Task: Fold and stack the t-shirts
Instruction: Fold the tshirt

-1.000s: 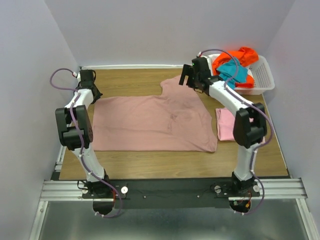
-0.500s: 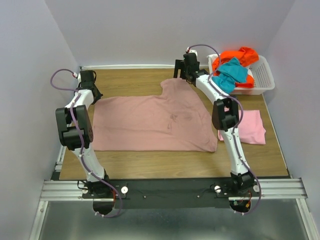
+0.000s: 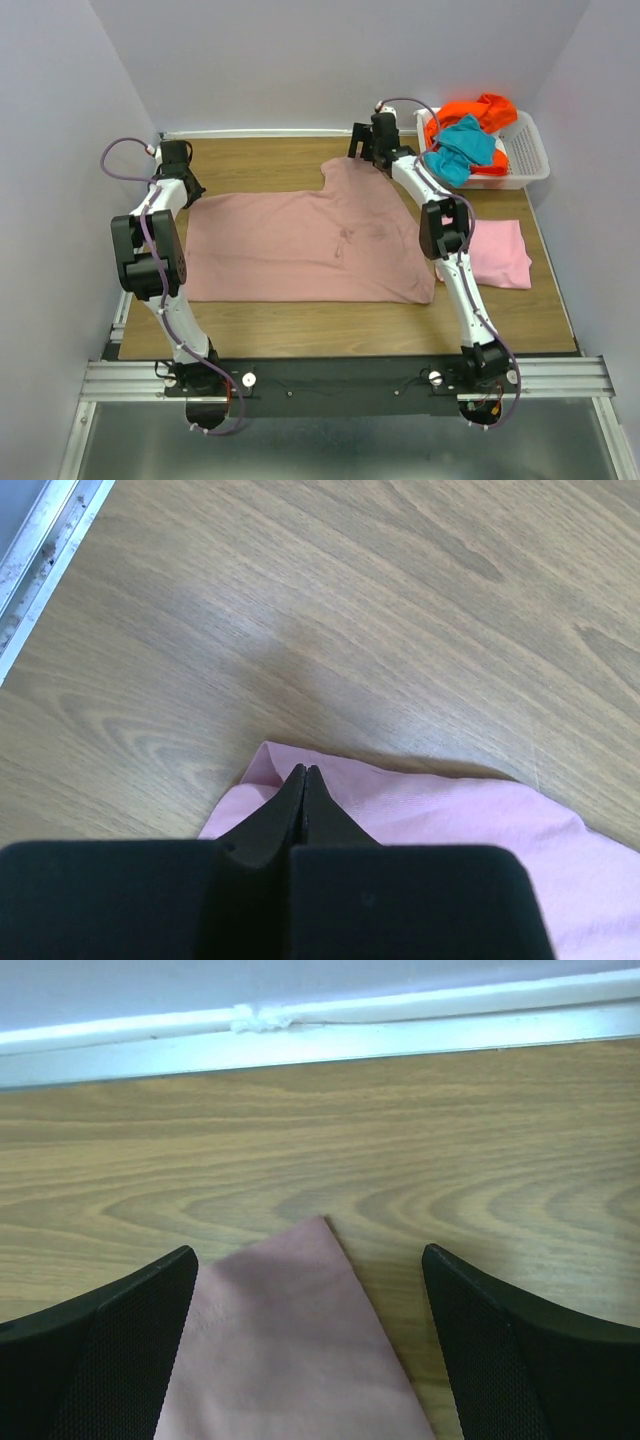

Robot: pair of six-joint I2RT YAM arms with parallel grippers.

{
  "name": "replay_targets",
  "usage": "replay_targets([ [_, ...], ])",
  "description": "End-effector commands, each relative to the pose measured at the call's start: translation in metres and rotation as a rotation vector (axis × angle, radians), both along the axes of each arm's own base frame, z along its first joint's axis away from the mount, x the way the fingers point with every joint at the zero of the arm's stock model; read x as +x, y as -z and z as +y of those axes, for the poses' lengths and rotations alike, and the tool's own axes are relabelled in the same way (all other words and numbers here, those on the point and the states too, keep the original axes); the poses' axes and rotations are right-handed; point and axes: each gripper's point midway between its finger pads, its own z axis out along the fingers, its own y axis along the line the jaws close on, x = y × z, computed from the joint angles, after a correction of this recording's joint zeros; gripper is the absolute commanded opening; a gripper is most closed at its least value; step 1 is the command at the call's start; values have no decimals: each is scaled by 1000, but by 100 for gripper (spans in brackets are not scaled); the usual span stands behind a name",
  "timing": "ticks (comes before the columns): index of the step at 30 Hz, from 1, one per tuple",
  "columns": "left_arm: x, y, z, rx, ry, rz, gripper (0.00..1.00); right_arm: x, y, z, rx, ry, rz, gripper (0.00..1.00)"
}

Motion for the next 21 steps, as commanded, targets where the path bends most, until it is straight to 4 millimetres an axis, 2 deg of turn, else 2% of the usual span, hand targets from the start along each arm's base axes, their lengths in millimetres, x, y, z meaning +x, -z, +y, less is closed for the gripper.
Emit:
replay_targets([
  [1, 2, 0, 1, 15, 3, 3, 0, 7, 16, 17, 90, -51, -10, 100],
  [4, 1, 1, 2, 17, 0, 10, 0, 6, 21, 25, 123, -82, -7, 99],
  [8, 2, -1, 2, 18, 0, 4, 0, 7, 25, 29, 144, -101, -14, 85],
  [10, 2, -1, 2, 19, 1, 4, 0, 7, 22, 35, 156, -130, -22, 82],
  [11, 2, -1, 2, 19, 1, 4, 0, 6, 22, 37, 164, -140, -23, 75],
  [13, 2, -1, 2, 20, 0, 6, 0, 6, 20, 39, 173, -157, -25, 68],
  [14, 2, -1, 2, 20, 3, 6, 0, 5, 21, 40, 172, -158, -23, 60],
  [17, 2, -2, 2, 19, 4, 4, 0, 8, 18, 35, 146, -138, -38, 47],
  [21, 4, -3, 0, 11, 10, 0, 0, 11, 2, 34, 108, -179, -88, 27],
])
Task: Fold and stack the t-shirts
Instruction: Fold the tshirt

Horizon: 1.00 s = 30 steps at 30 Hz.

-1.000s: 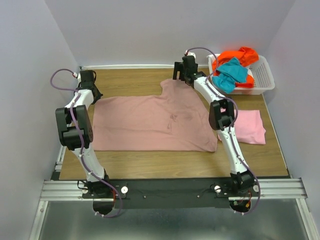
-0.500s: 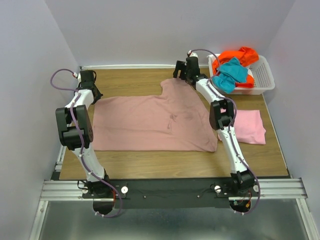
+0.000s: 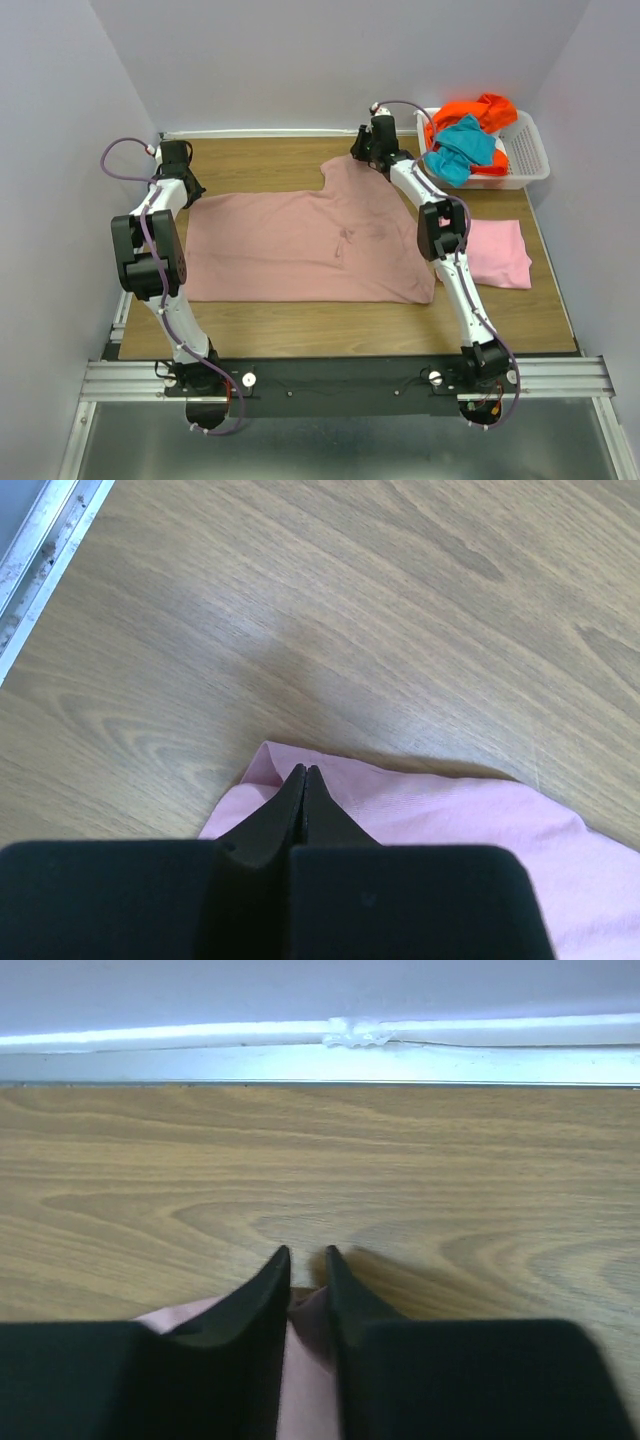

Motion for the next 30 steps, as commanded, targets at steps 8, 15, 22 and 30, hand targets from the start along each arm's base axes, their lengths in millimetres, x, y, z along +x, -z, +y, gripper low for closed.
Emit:
replay_targets([
  [8, 3, -10, -3, 1, 21, -21, 0, -11, -58, 3, -110, -136, -120, 0],
  [15, -3, -23, -9, -14, 30, -52, 0, -52, -86, 7, -108, -218, -89, 0],
  [22, -15, -22, -14, -28, 36, -59, 0, -103, -90, 0, -129, -274, -39, 0],
  [30, -23, -23, -15, -34, 31, -73, 0, -164, -107, -17, -114, -255, -23, 0],
])
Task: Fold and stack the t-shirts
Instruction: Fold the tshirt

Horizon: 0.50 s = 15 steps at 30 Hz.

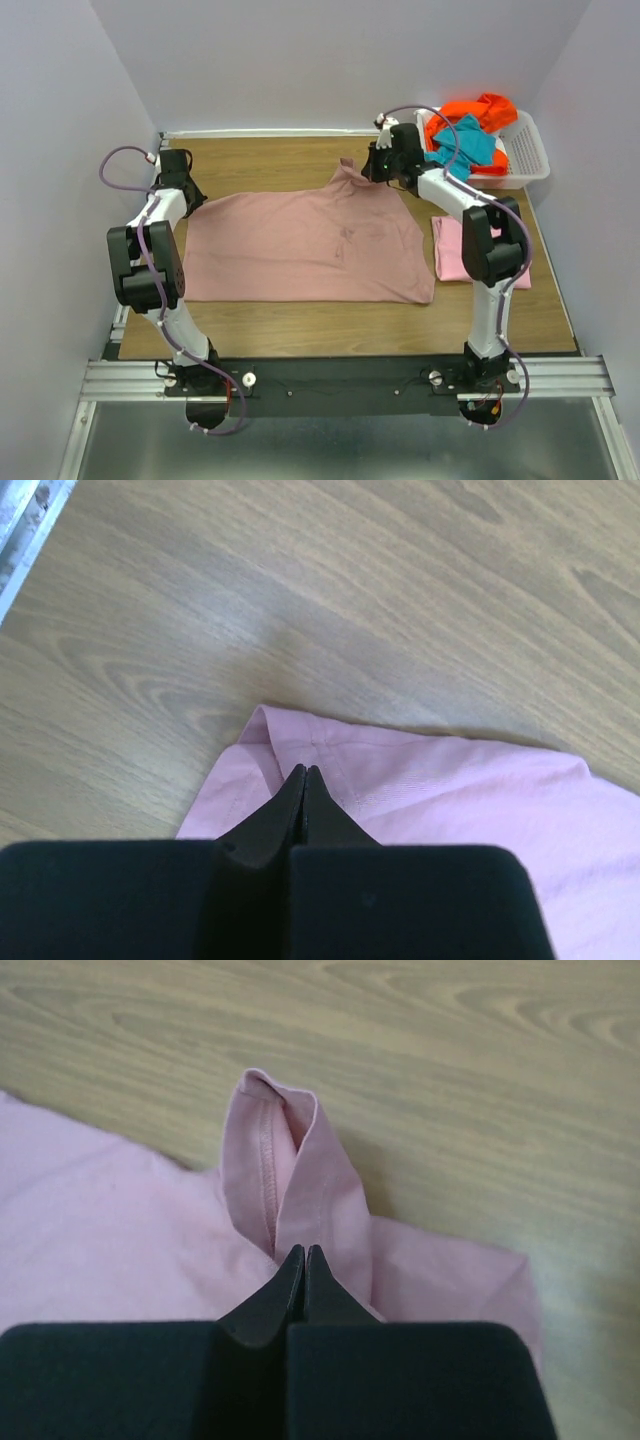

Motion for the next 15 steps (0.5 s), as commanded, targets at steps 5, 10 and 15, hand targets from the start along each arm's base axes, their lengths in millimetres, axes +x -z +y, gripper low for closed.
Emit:
replay_targets([
  [5, -4, -21, -3, -2, -11, -62, 0, -58, -36, -16, 27, 14, -43, 0],
  [10, -16, -25, 4, 20, -57, -53, 0, -96, -39, -33, 20, 40, -36, 0],
  [15, -24, -27, 7, 23, -80, -53, 0, -118, -45, -43, 27, 52, -43, 0],
])
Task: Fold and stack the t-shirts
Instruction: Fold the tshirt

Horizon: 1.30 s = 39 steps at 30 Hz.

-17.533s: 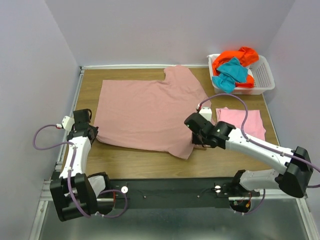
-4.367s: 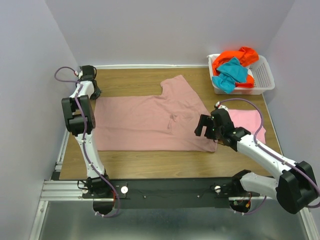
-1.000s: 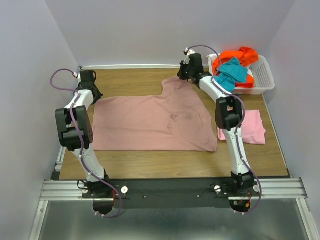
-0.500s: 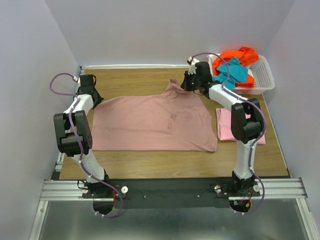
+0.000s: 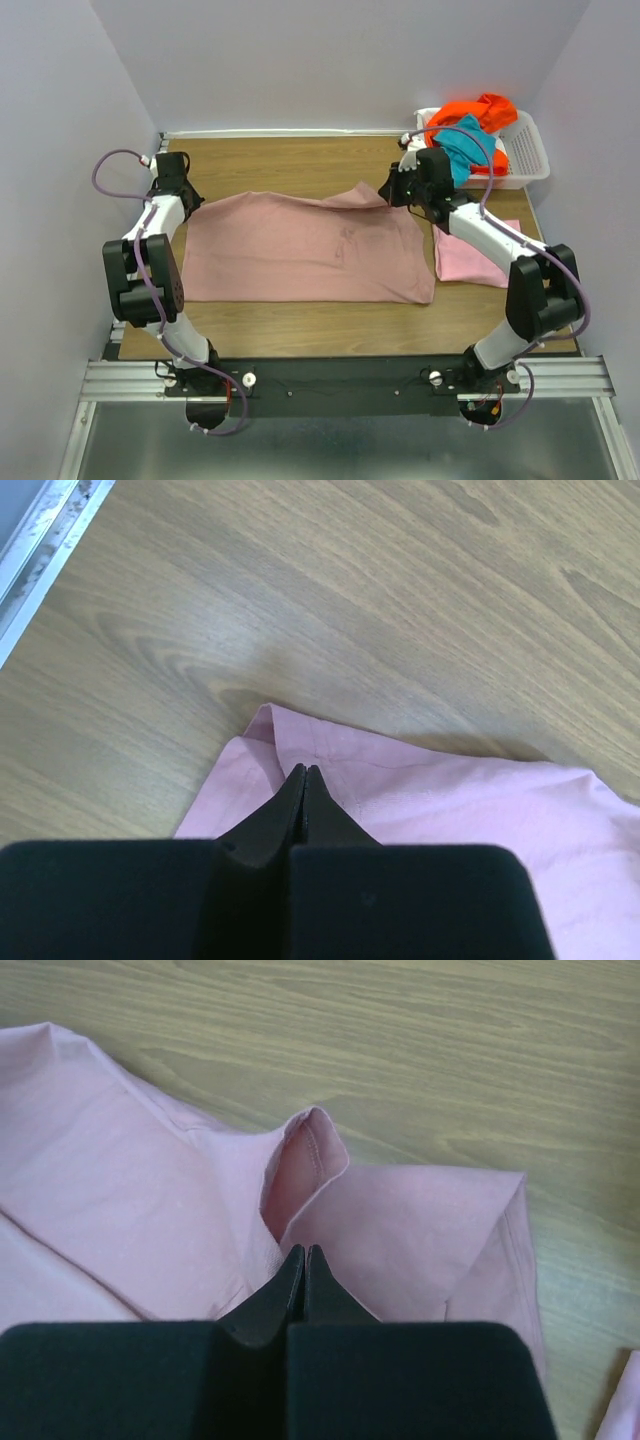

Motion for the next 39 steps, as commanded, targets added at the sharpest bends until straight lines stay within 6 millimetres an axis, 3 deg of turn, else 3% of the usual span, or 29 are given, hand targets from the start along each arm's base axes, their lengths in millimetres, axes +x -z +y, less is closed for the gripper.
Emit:
replay_targets([
  [1, -10, -11, 6, 16, -48, -20, 0, -17, -8, -8, 8, 27, -24, 0],
  [12, -29, -10, 18, 5, -95, -25, 0, -52, -9, -19, 31, 33, -22, 0],
  [18, -45, -5, 36, 13, -174, -23, 0, -66, -5, -28, 25, 52, -23, 0],
  [27, -51, 11, 55, 13, -223, 12, 0, -83, 25, -34, 14, 68, 47, 0],
  [37, -61, 35, 43, -45, -201, 54, 0, -112, 68, -34, 50, 74, 195, 1],
  [39, -69, 42, 43, -48, -218, 72, 7, -121, 74, -32, 80, 75, 235, 2],
])
